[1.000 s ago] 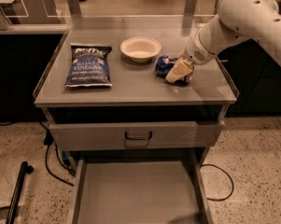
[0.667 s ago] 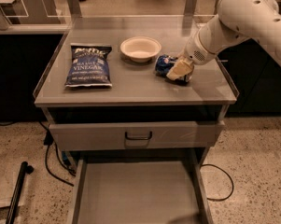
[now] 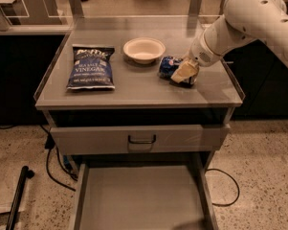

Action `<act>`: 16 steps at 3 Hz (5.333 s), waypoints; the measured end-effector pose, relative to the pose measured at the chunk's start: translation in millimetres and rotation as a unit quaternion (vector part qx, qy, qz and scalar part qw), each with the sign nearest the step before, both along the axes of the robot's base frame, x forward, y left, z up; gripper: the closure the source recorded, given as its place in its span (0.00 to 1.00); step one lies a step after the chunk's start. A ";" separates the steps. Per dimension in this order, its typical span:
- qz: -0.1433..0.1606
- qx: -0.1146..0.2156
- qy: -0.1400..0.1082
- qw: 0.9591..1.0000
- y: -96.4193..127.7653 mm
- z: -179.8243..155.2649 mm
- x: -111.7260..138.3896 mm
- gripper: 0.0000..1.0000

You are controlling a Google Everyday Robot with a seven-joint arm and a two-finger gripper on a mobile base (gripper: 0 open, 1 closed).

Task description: Place pepsi can into middle drawer

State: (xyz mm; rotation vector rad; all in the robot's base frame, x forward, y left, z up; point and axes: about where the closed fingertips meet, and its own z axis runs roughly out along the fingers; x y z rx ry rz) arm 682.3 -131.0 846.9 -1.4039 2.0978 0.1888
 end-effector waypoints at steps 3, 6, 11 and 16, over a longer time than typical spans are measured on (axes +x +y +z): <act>0.034 -0.010 -0.040 0.999 -8.9 68.8 -61.9 1.00; 0.039 -0.003 -0.054 0.998 -26.3 101.1 -191.2 1.00; 0.059 0.067 0.038 0.995 21.4 -60.6 -226.0 1.00; 0.090 0.079 0.094 0.988 40.0 -212.9 -221.0 1.00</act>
Offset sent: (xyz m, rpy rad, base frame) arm -0.0343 -0.0075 0.0635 -0.0365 -0.0786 0.0405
